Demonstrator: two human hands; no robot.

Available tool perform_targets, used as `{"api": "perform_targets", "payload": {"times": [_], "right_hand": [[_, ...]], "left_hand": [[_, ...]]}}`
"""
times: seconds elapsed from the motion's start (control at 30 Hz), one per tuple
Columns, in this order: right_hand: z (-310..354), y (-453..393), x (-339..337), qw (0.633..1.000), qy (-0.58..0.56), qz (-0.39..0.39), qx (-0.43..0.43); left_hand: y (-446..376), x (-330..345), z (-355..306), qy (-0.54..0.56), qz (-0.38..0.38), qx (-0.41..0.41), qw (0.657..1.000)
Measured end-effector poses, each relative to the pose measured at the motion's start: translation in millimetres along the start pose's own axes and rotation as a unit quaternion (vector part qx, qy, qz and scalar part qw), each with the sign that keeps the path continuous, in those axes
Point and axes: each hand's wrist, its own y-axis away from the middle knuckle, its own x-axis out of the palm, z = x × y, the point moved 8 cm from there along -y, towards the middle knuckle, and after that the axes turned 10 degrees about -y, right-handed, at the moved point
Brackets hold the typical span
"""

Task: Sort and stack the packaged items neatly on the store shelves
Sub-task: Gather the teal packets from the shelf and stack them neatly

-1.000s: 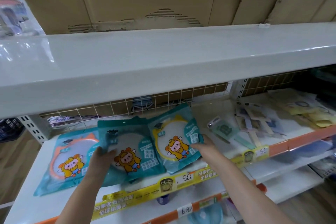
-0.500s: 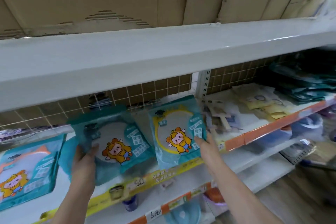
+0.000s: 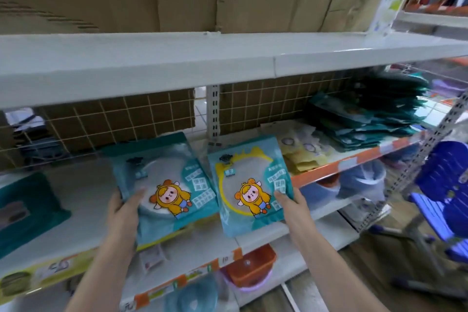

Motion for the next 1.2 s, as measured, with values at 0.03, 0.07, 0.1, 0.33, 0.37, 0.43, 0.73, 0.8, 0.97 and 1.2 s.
{"api": "perform_targets", "payload": {"times": [0.03, 0.07, 0.1, 0.33, 0.37, 0.43, 0.73, 0.8, 0.97, 1.2], "right_hand": [[5, -4, -15, 1.0, 0.006, -0.003, -0.005], [11, -8, -28, 1.0, 0.012, -0.006, -0.01], [17, -11, -41, 1.0, 0.013, -0.01, -0.015], [52, -41, -112, 0.998, -0.027, -0.042, -0.035], [55, -46, -121, 0.998, -0.034, -0.047, -0.034], [58, -57, -140, 0.997, -0.044, -0.055, -0.025], [93, -144, -226, 0.995, -0.034, -0.095, -0.008], [104, -167, -236, 0.996, -0.032, -0.088, -0.002], [136, -221, -261, 0.995, -0.026, -0.093, -0.017], [193, -315, -280, 0.994, -0.012, -0.067, -0.082]], "left_hand": [[7, 17, 1, 0.003, 0.009, -0.001, 1.0], [14, 35, 2, 0.005, 0.018, -0.006, 1.0], [20, 52, 3, 0.009, 0.029, -0.011, 0.999], [46, 152, 3, 0.018, 0.07, -0.028, 0.997], [49, 165, 3, 0.013, 0.074, -0.026, 0.997], [56, 194, 3, 0.005, 0.089, -0.025, 0.996], [66, 321, -6, -0.012, 0.077, -0.045, 0.996], [61, 346, -12, -0.011, 0.076, -0.048, 0.996], [53, 391, -14, -0.033, 0.053, -0.069, 0.996], [57, 420, -17, -0.034, -0.006, -0.08, 0.996]]}}
